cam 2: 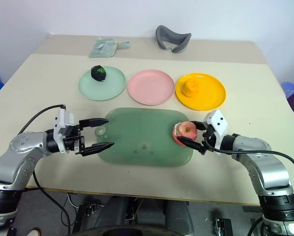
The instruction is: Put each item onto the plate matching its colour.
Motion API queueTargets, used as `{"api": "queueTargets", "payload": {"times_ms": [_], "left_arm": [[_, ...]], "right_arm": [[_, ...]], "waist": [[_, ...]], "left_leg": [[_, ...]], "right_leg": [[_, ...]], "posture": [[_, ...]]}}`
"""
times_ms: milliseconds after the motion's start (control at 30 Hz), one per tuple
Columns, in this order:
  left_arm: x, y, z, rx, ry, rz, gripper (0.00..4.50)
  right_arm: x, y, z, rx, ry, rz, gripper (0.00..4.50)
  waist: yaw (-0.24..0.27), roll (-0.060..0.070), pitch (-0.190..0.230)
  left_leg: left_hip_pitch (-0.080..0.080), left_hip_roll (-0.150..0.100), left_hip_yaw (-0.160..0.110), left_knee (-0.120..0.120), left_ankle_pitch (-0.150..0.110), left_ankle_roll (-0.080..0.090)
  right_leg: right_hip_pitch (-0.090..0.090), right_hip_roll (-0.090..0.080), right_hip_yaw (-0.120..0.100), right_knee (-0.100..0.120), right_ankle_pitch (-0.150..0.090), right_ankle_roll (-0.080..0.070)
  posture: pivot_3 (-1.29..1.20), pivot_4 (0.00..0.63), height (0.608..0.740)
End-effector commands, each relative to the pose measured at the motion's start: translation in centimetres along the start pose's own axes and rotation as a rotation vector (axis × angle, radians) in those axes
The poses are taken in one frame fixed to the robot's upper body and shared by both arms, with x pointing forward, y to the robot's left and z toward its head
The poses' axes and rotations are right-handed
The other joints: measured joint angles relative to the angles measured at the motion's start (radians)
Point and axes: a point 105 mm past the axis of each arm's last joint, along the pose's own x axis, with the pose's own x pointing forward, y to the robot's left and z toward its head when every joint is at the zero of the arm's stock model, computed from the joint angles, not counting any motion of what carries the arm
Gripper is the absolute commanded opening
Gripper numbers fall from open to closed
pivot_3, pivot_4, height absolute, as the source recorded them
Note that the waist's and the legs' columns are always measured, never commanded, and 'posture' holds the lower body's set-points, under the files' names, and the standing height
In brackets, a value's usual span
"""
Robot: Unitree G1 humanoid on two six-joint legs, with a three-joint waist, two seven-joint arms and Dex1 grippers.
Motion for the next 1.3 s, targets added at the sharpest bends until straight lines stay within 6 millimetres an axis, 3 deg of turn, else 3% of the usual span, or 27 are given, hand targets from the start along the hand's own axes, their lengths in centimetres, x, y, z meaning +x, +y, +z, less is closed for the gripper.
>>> {"api": "queueTargets", "payload": {"times_ms": [33, 100, 300, 533, 700, 1033, 1133, 1300], "left_arm": [[-0.4, 0.0, 0.8, 0.03, -0.011, 0.011, 4.5], [-0.5, 0.2, 0.7, 0.033, -0.003, 0.038, 4.5], [-1.0, 5.0, 0.3, 0.055, 0.016, 0.401, 4.5], [0.0, 7.3, 0.7, 0.017, -0.043, 0.689, 4.5], [1.1, 7.1, 1.2, 0.021, -0.072, 0.754, 4.5], [0.9, 6.0, 0.9, 0.057, -0.041, 0.798, 4.5], [0.7, 6.0, 0.7, 0.062, -0.035, 0.808, 4.5], [1.1, 5.1, 0.6, 0.088, -0.024, 0.77, 4.5]], "right_arm": [[0.4, -0.3, 2.0, -0.051, -0.086, -0.003, 2.89], [0.8, -0.7, 3.3, -0.052, -0.147, -0.012, 2.89], [4.6, -3.4, 7.9, -0.111, -0.305, -0.06, 2.89], [12.3, -5.8, 10.1, -0.146, -0.332, -0.133, 2.89], [15.6, -6.7, 10.9, -0.165, -0.307, -0.178, 2.89], [18.1, -5.9, 9.3, -0.205, -0.193, -0.149, 2.89], [18.0, -5.8, 9.3, -0.211, -0.199, -0.132, 4.36], [16.0, -7.2, 11.6, -0.256, -0.321, -0.207, 4.44]], "waist": [[-0.001, 0.0, 0.0], [-0.002, 0.0, 0.0], [-0.003, 0.0, 0.0], [-0.005, 0.0, 0.0], [-0.006, 0.0, 0.0], [-0.013, 0.0, 0.0], [-0.012, 0.0, 0.0], [-0.011, 0.0, 0.0]], "left_leg": [[0.0, 0.0, 0.0, 0.0, 0.0, 0.0], [0.0, 0.0, 0.0, 0.0, 0.0, 0.0], [0.0, 0.0, 0.0, 0.0, 0.0, 0.0], [-0.001, 0.0, 0.001, 0.0, 0.0, -0.001], [-0.001, 0.0, 0.002, 0.0, 0.001, -0.001], [-0.001, 0.001, 0.001, -0.001, 0.001, -0.003], [-0.001, 0.001, 0.001, -0.001, 0.002, -0.003], [-0.001, 0.001, 0.002, -0.001, 0.002, -0.003]], "right_leg": [[0.0, 0.0, 0.0, 0.0, 0.0, 0.0], [0.0, 0.0, 0.0, 0.0, 0.0, 0.0], [-0.001, 0.001, 0.0, 0.001, 0.0, 0.0], [-0.002, 0.0, 0.0, 0.001, 0.0, 0.0], [-0.002, 0.0, 0.0, 0.003, 0.0, 0.0], [-0.002, 0.001, 0.0, 0.003, 0.0, 0.0], [-0.002, 0.0, 0.0, 0.003, 0.0, 0.0], [-0.002, 0.0, 0.0, 0.003, 0.0, 0.0]], "posture": [[0.0, 0.15, 0.74], [0.0, 0.15, 0.74], [0.0, 0.15, 0.74], [0.0, 0.15, 0.74], [0.0, 0.15, 0.74], [0.0, 0.15, 0.74], [0.0, 0.15, 0.74], [0.0, 0.15, 0.74]]}}
